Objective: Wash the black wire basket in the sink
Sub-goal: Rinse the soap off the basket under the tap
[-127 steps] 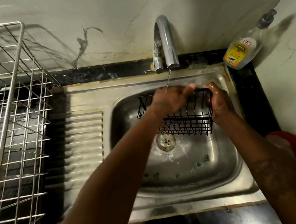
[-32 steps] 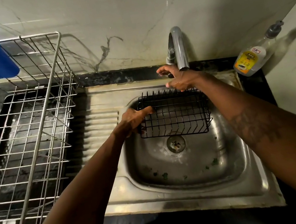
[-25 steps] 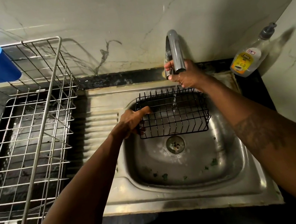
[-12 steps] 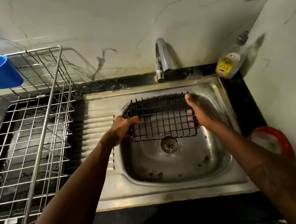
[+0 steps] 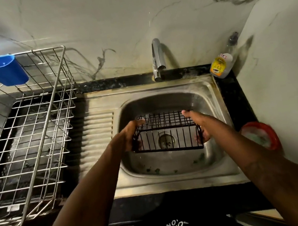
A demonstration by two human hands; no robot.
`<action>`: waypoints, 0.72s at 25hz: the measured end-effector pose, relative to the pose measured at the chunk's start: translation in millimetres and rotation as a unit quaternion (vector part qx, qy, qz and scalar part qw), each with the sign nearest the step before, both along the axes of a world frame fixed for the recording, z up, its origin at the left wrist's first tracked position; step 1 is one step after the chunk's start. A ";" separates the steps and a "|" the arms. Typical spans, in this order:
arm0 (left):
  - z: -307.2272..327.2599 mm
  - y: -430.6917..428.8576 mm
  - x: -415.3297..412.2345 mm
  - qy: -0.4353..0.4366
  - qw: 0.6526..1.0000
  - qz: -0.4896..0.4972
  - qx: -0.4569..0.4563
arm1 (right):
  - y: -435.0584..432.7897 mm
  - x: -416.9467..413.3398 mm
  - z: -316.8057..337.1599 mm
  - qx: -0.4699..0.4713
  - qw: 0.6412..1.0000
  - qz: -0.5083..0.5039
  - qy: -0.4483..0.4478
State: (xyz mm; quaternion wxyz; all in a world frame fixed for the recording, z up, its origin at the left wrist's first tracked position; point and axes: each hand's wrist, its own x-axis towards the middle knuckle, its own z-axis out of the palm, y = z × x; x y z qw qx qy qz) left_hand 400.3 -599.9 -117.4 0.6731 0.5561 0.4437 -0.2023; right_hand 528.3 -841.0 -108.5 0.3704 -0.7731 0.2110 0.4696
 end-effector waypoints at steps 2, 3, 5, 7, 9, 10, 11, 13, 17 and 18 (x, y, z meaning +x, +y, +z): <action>-9.2 -4.1 -5.4 -0.011 1.000 0.013 -0.018 | -5.6 2.3 -0.4 0.024 0.998 0.026 -0.050; -6.1 -4.1 -6.0 -0.033 0.999 0.019 -0.010 | -7.5 4.7 1.9 0.036 0.996 0.022 -0.081; 4.0 -4.0 -1.7 -0.087 0.996 0.022 -0.004 | -7.4 11.4 10.2 0.055 0.989 0.009 -0.137; 26.3 -6.8 0.4 -0.169 0.985 0.022 0.010 | -5.1 14.3 23.2 0.062 0.974 0.001 -0.216; 37.6 -5.3 1.1 -0.270 0.962 0.040 0.022 | -7.7 6.5 40.0 0.096 0.938 -0.004 -0.333; 40.4 -5.9 0.1 -0.306 0.950 0.050 0.024 | -11.1 0.1 44.0 0.130 0.904 0.015 -0.407; 40.8 -6.0 -0.1 -0.317 0.945 0.063 0.041 | -12.8 -6.9 48.7 0.154 0.871 0.035 -0.465; 32.0 -4.6 3.2 -0.275 0.955 0.062 0.096 | -13.1 -9.1 41.6 0.151 0.865 0.055 -0.476; 10.6 -12.3 -3.2 0.082 0.996 0.016 0.027 | -6.6 -6.3 25.5 0.021 0.999 0.029 -0.041; 6.2 -14.2 -8.9 0.108 0.994 0.011 0.019 | -9.2 -7.5 17.5 0.014 0.999 0.050 0.002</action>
